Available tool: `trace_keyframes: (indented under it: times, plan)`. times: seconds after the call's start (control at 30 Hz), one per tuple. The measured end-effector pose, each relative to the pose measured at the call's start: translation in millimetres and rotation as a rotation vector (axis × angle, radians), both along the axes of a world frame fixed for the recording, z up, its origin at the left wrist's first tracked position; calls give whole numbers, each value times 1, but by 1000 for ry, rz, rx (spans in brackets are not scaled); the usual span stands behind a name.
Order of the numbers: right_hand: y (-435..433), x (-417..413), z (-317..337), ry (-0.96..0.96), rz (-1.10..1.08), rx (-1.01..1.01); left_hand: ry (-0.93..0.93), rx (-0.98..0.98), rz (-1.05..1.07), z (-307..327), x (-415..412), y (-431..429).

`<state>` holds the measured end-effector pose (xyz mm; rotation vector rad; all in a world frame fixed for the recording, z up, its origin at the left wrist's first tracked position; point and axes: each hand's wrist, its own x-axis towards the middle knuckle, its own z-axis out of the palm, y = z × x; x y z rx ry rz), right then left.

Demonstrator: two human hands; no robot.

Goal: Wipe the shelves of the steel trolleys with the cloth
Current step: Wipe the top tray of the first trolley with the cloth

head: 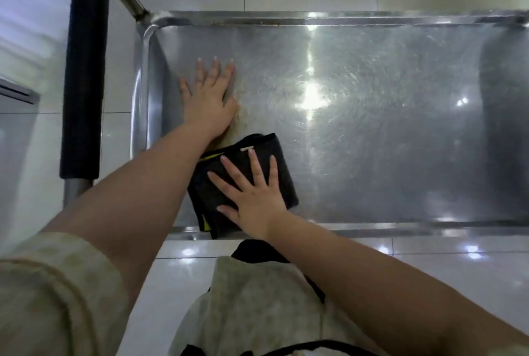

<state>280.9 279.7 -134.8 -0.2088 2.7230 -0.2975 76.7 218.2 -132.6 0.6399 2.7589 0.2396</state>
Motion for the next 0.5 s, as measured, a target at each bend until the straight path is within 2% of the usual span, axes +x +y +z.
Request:
trace_keyframes:
  times: [0.1,0.17,0.23,0.4,0.5]
  plan:
    - [56,8,3,111,-171,41,30,117,95,17,27,-11]
    - [100,10,1,82,-362,40,22,122,120,24,67,-13]
    - [126,1,-3,26,-462,46,4,92,115,24,119,-8]
    - [126,-52,-17,89,-411,95,-17,-139,162,-2,209,-7]
    - [128,-75,-21,115,-422,131,23,-134,100,-11,215,-24]
